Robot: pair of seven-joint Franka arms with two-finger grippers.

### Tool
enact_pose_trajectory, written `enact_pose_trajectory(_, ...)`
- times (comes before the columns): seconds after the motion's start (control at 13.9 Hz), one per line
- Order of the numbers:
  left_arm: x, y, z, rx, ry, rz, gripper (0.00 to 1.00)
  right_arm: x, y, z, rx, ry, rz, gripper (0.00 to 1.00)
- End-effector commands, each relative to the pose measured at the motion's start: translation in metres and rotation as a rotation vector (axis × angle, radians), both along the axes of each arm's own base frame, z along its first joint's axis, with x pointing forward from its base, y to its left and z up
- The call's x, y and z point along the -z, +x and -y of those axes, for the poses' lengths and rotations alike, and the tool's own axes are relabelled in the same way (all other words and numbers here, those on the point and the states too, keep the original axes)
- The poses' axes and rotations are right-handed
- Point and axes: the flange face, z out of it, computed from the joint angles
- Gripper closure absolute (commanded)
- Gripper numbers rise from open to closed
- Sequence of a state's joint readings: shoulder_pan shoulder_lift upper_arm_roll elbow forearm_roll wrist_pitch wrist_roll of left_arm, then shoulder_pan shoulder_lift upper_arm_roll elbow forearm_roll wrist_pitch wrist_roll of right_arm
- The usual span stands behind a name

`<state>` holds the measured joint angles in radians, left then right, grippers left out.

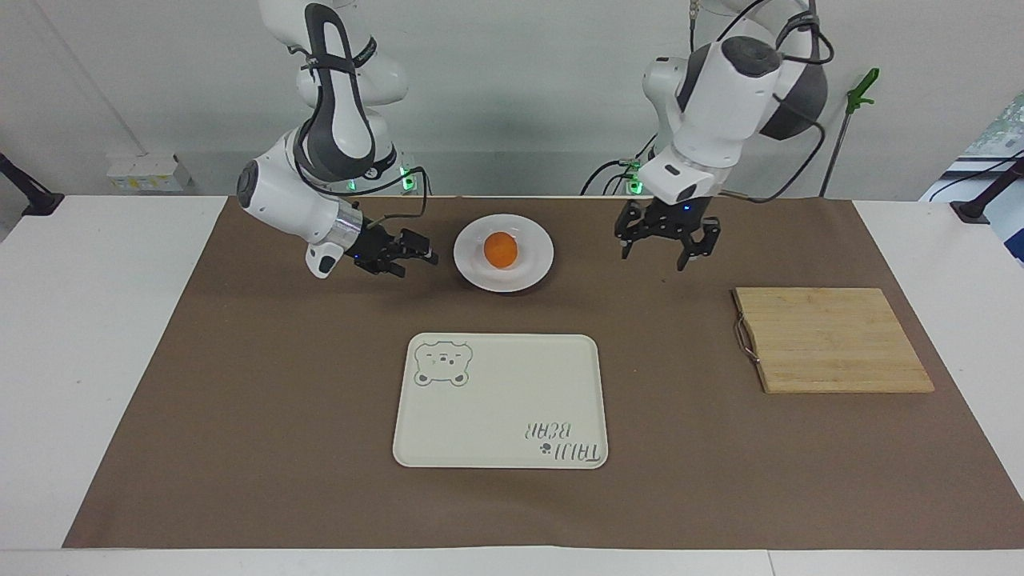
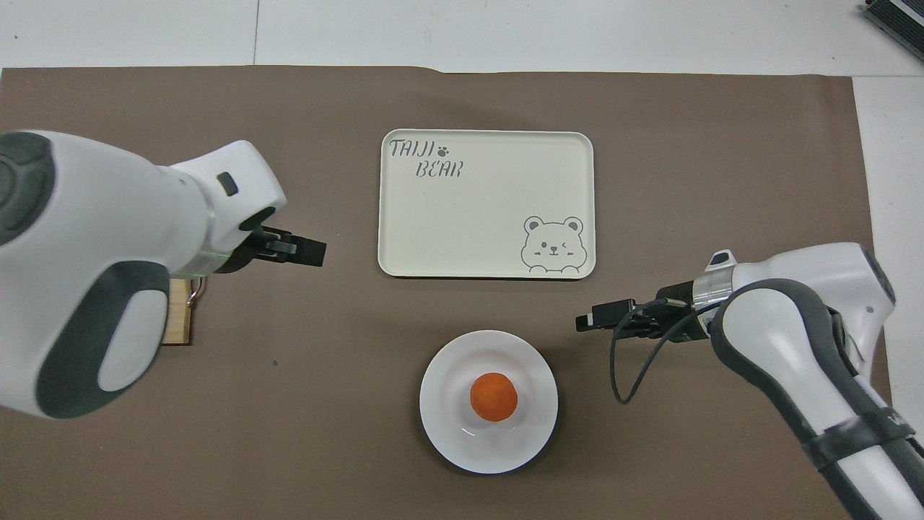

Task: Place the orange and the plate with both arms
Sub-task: 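Withdraw the left gripper while the right gripper reaches the plate rim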

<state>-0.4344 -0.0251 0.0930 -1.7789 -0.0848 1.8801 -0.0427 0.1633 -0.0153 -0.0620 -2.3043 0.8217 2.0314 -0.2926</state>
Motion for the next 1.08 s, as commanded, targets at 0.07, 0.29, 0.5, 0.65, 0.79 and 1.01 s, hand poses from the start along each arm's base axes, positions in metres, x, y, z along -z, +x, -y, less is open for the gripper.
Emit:
enact_pose_trajectory(0.07, -0.046, 0.018, -0.077, -0.037, 0.028, 0.002, 0.0, 0.036, -0.036, -0.011, -0.02, 0.079, 0.054, 0.0)
enact_pose_trajectory(0.29, -0.084, 0.018, -0.125, 0.006, 0.045, 0.002, 0.0, 0.061, -0.057, -0.019, -0.051, 0.117, 0.102, 0.0)
enact_pose_trajectory(0.5, -0.103, 0.014, -0.149, 0.091, 0.153, -0.008, 0.0, 0.063, -0.069, -0.024, -0.095, 0.133, 0.121, 0.0)
enact_pose_trajectory(0.65, -0.113, 0.01, -0.159, 0.105, 0.164, -0.03, 0.0, 0.08, -0.084, -0.021, -0.1, 0.169, 0.145, 0.0)
enact_pose_trajectory(0.79, -0.116, 0.002, -0.168, 0.09, 0.162, -0.047, 0.0, 0.086, -0.092, -0.035, -0.097, 0.203, 0.147, 0.0)
enact_pose_trajectory(1.01, -0.116, -0.005, -0.171, 0.08, 0.161, -0.057, 0.0, 0.085, -0.092, -0.037, -0.095, 0.208, 0.149, 0.0)
